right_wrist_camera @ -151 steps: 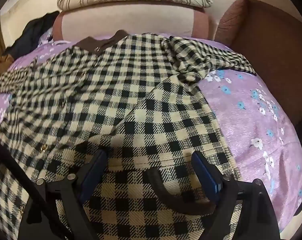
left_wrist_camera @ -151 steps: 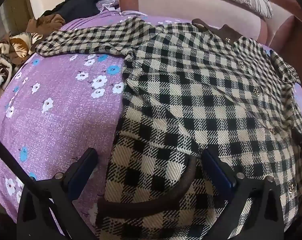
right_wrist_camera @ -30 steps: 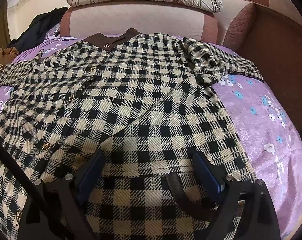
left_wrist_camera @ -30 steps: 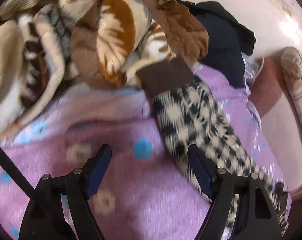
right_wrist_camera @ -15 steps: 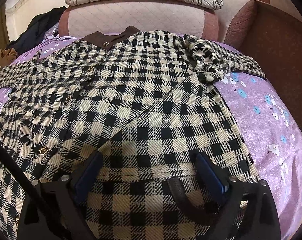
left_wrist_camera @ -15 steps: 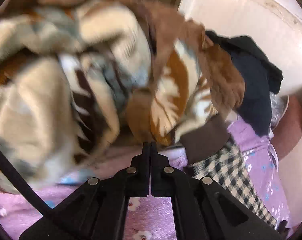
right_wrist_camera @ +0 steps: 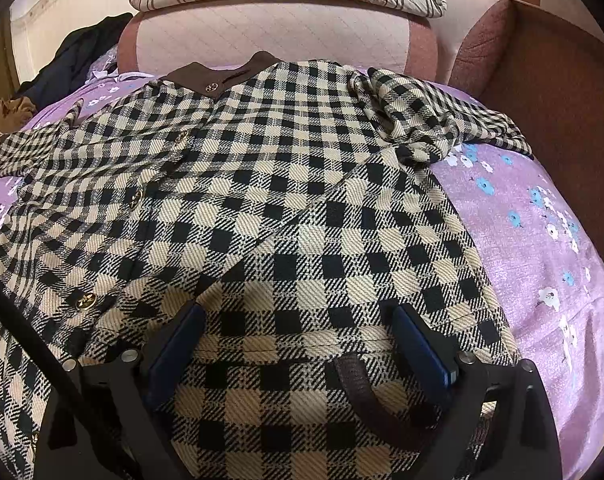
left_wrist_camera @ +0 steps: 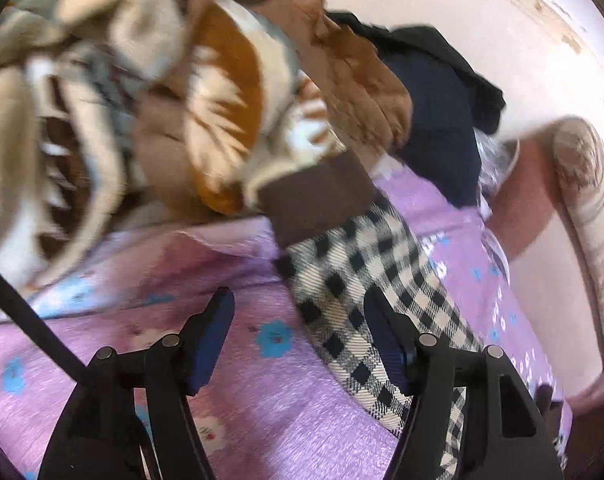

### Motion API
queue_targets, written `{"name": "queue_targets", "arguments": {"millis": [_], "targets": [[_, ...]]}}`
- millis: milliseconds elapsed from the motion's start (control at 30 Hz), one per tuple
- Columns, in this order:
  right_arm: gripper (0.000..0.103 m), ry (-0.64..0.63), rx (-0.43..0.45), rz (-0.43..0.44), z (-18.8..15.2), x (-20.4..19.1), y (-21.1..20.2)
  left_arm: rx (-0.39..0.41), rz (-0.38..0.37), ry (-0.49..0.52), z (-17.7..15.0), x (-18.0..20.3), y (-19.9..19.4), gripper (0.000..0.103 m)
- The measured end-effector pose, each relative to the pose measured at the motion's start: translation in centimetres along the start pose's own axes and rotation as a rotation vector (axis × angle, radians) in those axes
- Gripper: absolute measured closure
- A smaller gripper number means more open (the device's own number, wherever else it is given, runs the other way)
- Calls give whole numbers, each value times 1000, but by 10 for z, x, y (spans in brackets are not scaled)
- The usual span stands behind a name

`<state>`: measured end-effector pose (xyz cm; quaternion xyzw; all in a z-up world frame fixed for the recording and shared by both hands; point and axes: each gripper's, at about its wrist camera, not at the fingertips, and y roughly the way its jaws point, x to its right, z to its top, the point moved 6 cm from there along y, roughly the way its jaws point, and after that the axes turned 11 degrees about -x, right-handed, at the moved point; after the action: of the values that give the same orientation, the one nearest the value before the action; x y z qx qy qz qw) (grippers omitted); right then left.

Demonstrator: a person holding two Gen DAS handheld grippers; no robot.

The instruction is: Fold large clothes

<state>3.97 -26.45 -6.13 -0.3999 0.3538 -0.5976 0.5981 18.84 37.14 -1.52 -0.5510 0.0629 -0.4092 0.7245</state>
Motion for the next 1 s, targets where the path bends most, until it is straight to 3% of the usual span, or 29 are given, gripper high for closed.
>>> {"name": "queue_targets", "arguments": {"millis": [67, 200, 300, 333, 433, 567, 667, 800, 1000], "targets": [[5, 0, 0, 0, 0, 0, 0, -33, -3, 17, -1, 4, 15, 37], [4, 0, -1, 0, 0, 0, 0, 0, 19, 13, 4, 5, 20, 38], [3, -1, -3, 0, 0, -2, 2, -46, 9, 2, 4, 6, 20, 98], [3, -1, -2, 0, 0, -2, 2, -63, -15, -1, 2, 10, 18, 100], [4, 0, -1, 0, 1, -2, 2, -8, -37, 58, -3, 33, -6, 100], [9, -7, 6, 27, 4, -5, -3, -6, -175, 211, -33, 101, -42, 100], [13, -21, 29, 66, 7, -9, -14, -42, -287, 333, -74, 160, -64, 100], [13, -3, 96, 86, 15, -2, -36, -152, -425, 488, -154, 245, -75, 100], [13, 141, 91, 129, 16, 34, -43, -305, -477, 756, -299, 349, -60, 99]]}}
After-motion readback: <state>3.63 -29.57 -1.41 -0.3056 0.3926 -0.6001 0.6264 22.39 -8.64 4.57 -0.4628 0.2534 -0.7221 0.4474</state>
